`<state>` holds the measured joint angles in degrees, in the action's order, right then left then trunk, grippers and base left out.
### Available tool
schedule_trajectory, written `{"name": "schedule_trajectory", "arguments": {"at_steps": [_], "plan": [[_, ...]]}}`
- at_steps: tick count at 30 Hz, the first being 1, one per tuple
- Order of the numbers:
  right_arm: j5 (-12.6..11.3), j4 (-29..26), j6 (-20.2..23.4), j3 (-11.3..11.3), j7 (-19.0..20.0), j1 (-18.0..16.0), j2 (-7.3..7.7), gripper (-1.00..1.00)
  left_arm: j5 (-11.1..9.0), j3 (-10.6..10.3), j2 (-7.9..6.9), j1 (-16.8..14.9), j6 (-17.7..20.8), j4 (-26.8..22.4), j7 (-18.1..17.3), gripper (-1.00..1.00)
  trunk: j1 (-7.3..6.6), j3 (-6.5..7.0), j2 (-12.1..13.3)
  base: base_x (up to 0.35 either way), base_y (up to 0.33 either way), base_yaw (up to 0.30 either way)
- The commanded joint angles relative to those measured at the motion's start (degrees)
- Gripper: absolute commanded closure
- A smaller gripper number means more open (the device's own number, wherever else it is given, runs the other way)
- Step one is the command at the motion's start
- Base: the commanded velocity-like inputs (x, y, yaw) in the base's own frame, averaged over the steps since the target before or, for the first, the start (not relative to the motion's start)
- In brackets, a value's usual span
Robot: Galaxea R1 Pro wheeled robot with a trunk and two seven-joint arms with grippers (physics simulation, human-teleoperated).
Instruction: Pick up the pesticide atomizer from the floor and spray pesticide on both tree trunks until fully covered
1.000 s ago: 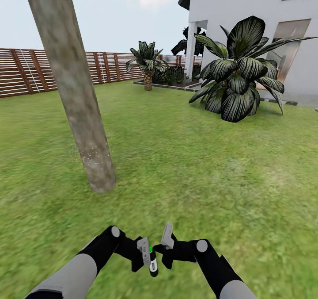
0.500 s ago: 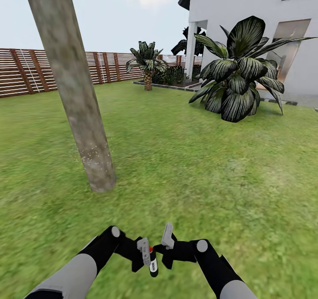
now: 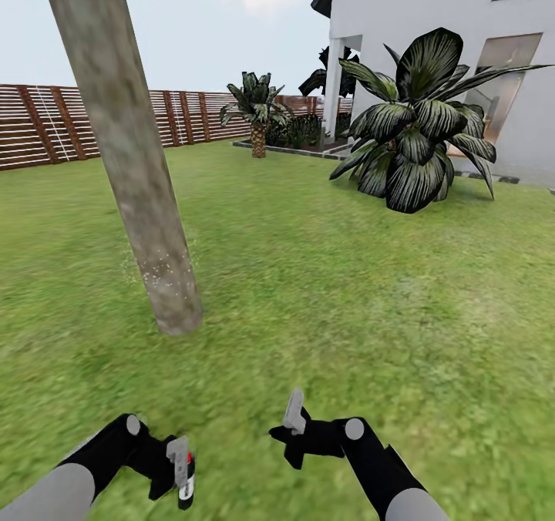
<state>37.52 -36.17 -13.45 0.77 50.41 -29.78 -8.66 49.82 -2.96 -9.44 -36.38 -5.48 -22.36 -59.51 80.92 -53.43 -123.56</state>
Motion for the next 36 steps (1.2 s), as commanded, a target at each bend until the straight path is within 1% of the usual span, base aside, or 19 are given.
{"name": "schedule_trajectory", "arguments": {"at_steps": [1,3,5,7,8,10,11,13,14,15,17,18,19,21,22,23,25,27,36], "plan": [[0.5,0.0,-0.3,-0.2,0.0,0.0,0.14,1.0,-0.1,-0.1,-1.54,0.6,-0.6,-0.1,0.0,1.0,-0.01,-0.05,0.0,0.0,0.0,0.0],[0.5,0.5,-0.4,-0.3,-0.1,0.0,1.75,1.0,-0.3,0.3,-4.89,2.2,-0.6,-0.1,0.4,1.0,-0.01,-0.05,0.0,0.0,0.0,0.0],[0.4,1.5,-0.4,-0.4,-0.2,0.1,3.08,1.0,-0.7,0.5,-7.25,2.8,-0.6,0.2,2.5,1.0,-0.01,-0.05,0.0,0.0,0.0,0.0],[0.2,2.5,-0.5,-0.6,-0.4,0.1,4.72,1.0,-1.0,0.7,-8.14,3.0,-0.5,2.8,7.4,1.0,-0.01,-0.05,0.0,0.0,0.0,0.0],[0.2,2.7,-0.5,-1.2,-1.6,0.1,5.75,1.0,-1.3,1.2,-8.22,3.0,-0.5,4.4,11.3,1.0,-0.01,-0.05,0.0,0.0,0.0,0.0],[0.1,4.2,-0.6,-3.3,-8.0,0.3,7.33,1.0,-3.6,2.8,-7.94,3.1,-0.5,7.8,20.5,1.0,-0.01,-0.05,0.0,0.0,0.0,0.0],[0.1,5.5,-0.6,-4.4,-11.1,0.3,7.7,1.0,-5.1,3.4,-7.75,3.1,-0.5,9.1,23.4,1.0,-0.01,-0.05,0.0,0.0,0.0,0.0],[0.1,12.2,-0.7,-8.3,-24.3,0.4,8.15,1.0,-12.6,4.8,-6.34,3.1,-0.5,12.7,31.5,1.0,-0.01,-0.05,0.0,0.0,0.0,0.0],[0.0,14.9,-0.9,-9.2,-29.3,0.4,8.21,1.0,-15.5,5.0,-5.75,3.1,-0.6,13.5,33.7,1.0,-0.01,-0.05,0.0,0.0,0.0,0.0],[-0.1,18.9,-1.8,-10.0,-37.0,0.4,8.26,1.0,-20.0,5.2,-4.77,3.1,-0.6,14.6,36.9,1.0,-0.01,-0.05,0.0,0.0,0.0,0.0],[-0.2,26.7,-6.3,-10.7,-52.0,0.4,8.13,1.0,-27.8,5.4,-2.76,3.9,-0.7,16.5,42.8,1.0,-0.01,-0.05,0.0,0.0,0.0,0.0],[-0.3,30.1,-8.6,-10.8,-58.0,0.4,8.13,1.0,-30.8,5.4,-1.98,5.0,-1.4,16.9,45.4,1.0,-0.01,-0.05,0.0,0.0,0.0,0.0],[-0.7,32.4,-10.0,-10.9,-62.7,0.4,8.09,1.0,-33.6,5.4,-1.3,6.1,-3.2,17.1,47.8,1.0,-0.01,-0.05,0.0,0.0,0.0,0.0],[-3.3,34.1,-11.1,-10.9,-67.4,0.5,8.17,1.0,-39.1,5.4,-0.59,8.5,-7.3,17.4,52.1,1.0,-0.01,-0.05,0.0,0.0,0.0,0.0],[-5.3,34.4,-11.3,-10.9,-68.2,0.7,8.23,-1.0,-41.4,5.4,-0.46,9.5,-8.2,17.5,53.5,1.0,-0.01,-0.05,0.0,0.0,0.0,0.0],[-6.8,34.5,-11.4,-10.9,-68.6,1.0,8.27,-1.0,-43.1,5.4,-0.39,10.0,-8.6,17.6,54.3,1.0,-0.01,-0.05,0.0,0.0,0.0,0.0],[-8.0,34.6,-11.5,-10.9,-68.9,1.7,8.2,-1.0,-44.5,5.4,-0.17,10.4,-8.9,18.6,55.0,1.0,-0.01,-0.05,0.0,0.0,0.0,0.0],[-8.6,34.7,-11.5,-10.9,-68.9,2.0,8.02,-1.0,-44.9,5.5,0.38,10.5,-9.0,19.2,55.2,1.0,-0.01,-0.05,0.0,0.0,0.0,0.0],[-8.9,34.7,-11.5,-10.9,-69.0,3.4,7.01,-1.0,-44.5,5.1,2.45,12.5,-9.5,20.0,54.7,1.0,-0.01,-0.05,0.0,0.0,0.0,0.0]]}}
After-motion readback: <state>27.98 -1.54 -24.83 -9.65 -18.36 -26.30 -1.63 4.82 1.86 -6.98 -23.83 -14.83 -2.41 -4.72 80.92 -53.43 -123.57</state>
